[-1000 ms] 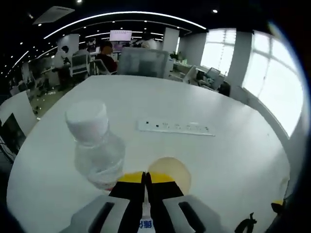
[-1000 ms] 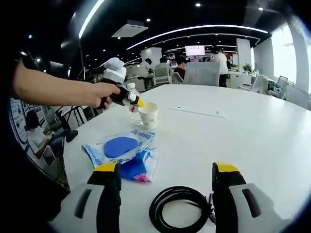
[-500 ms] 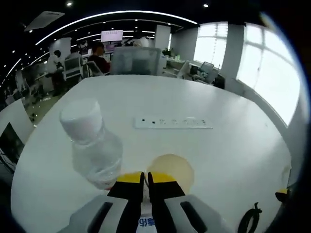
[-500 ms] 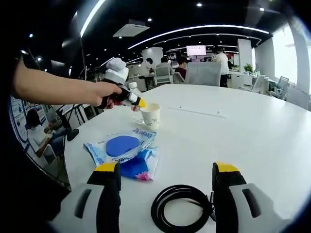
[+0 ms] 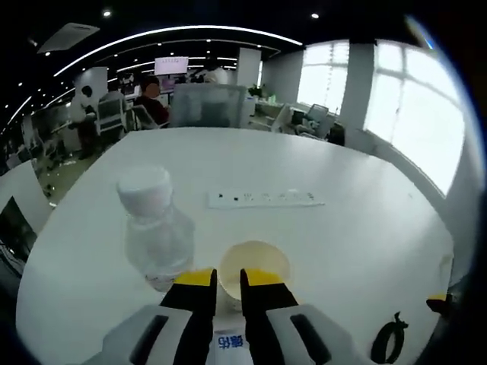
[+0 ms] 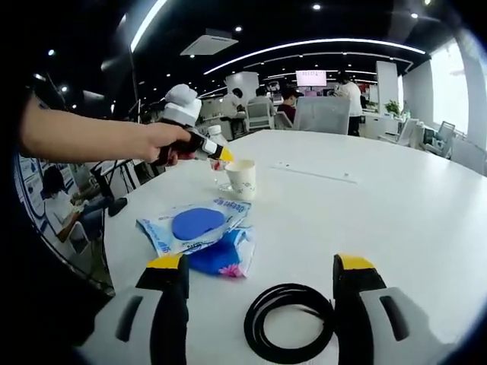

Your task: Arrange the tabletop items into an orderly group along one side of the table until the central work area is clear of visible clutter.

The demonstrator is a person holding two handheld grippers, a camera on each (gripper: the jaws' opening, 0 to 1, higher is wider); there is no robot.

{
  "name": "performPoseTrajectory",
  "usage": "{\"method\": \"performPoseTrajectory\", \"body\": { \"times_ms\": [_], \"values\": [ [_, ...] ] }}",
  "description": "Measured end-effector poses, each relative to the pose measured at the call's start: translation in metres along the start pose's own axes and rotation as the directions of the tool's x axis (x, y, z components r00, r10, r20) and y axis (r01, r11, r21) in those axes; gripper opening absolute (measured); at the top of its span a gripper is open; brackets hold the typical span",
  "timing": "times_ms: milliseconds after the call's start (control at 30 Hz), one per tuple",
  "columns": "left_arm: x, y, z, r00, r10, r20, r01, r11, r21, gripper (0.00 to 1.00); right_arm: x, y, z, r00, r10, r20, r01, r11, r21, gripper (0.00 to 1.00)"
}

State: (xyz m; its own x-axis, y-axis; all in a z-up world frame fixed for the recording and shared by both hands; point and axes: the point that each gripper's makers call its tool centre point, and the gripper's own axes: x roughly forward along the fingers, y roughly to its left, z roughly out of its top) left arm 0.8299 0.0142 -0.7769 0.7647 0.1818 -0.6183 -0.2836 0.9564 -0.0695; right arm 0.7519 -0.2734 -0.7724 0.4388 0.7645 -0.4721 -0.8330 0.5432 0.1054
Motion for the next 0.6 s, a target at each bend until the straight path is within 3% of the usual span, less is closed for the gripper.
{"method": "performPoseTrajectory", "body": {
  "times_ms": [400, 600],
  "values": [
    [-0.028, -0.014, 0.008, 0.986, -0.104, 0.129, 0.084, 0.985, 0.148, 0.28, 0.001, -0.011, 0.013, 0.999, -0.033, 0.039, 0.032, 0.999, 0.017, 0.79],
    [-0.045, -0.024, 0.0, 0.977, -0.159, 0.141, 0.129, 0.971, 0.199, 0.35, 0.003, -0.014, 0.019, 0.998, -0.038, 0.048, 0.037, 0.999, 0.005, 0.84]
  ]
}}
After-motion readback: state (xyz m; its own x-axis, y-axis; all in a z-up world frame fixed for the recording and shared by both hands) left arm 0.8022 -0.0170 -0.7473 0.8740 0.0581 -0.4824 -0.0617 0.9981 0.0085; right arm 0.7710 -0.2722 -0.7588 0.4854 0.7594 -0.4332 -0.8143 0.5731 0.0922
